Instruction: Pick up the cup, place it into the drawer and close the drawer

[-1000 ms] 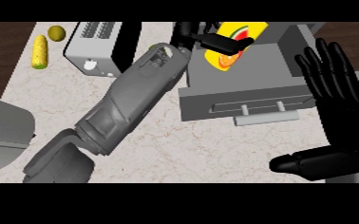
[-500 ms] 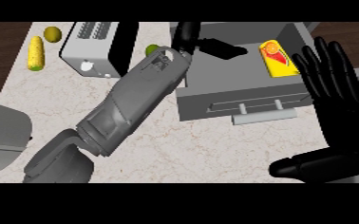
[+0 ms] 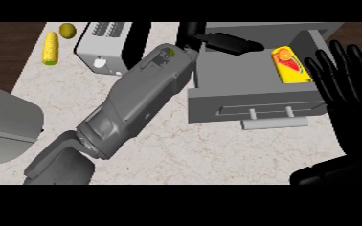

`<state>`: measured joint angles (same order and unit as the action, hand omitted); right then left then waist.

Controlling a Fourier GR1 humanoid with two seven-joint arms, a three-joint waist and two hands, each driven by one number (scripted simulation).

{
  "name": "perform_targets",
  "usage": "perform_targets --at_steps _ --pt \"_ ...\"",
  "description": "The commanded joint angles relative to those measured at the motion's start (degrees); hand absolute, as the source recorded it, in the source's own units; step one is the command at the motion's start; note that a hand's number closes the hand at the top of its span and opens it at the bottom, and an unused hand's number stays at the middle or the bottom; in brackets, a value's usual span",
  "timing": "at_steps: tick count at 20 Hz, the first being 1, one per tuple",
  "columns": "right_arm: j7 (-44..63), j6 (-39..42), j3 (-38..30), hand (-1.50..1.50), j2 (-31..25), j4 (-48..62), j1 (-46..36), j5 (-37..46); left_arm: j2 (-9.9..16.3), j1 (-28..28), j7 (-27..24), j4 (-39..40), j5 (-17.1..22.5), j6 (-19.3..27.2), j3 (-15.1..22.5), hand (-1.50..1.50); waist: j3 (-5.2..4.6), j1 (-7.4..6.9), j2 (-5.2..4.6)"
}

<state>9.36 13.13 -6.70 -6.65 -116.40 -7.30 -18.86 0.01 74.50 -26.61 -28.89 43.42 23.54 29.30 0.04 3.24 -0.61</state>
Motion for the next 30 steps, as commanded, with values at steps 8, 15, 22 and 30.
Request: perform_targets --at_steps 8,15,22,30 --pt "-2.1 8.7 0.4 1.50 -8.0 -2.5 4.3 5.3 7.6 -9.3 2.6 -13.6 1.6 -1.0 -5.0 -1.50 -0.06 -4.31 1.16" --pt "-1.7 10.5 1.6 1.50 -10.6 -2.3 5.5 11.6 16.3 -23.5 7.4 -29.2 2.9 -0.6 -6.4 -1.50 -0.06 -5.20 1.15" --pt "-0.1 6.7 7.9 1.50 -7.2 0.0 4.3 21.8 24.7 -39.6 10.0 -46.5 2.5 -0.4 -8.0 -1.50 -0.04 -4.85 0.93" --pt "-10.4 5.9 16.9 1.50 -12.6 6.3 1.9 44.4 27.9 -48.4 9.0 -52.9 4.7 -6.2 -11.1 -1.50 -0.04 -5.36 0.73"
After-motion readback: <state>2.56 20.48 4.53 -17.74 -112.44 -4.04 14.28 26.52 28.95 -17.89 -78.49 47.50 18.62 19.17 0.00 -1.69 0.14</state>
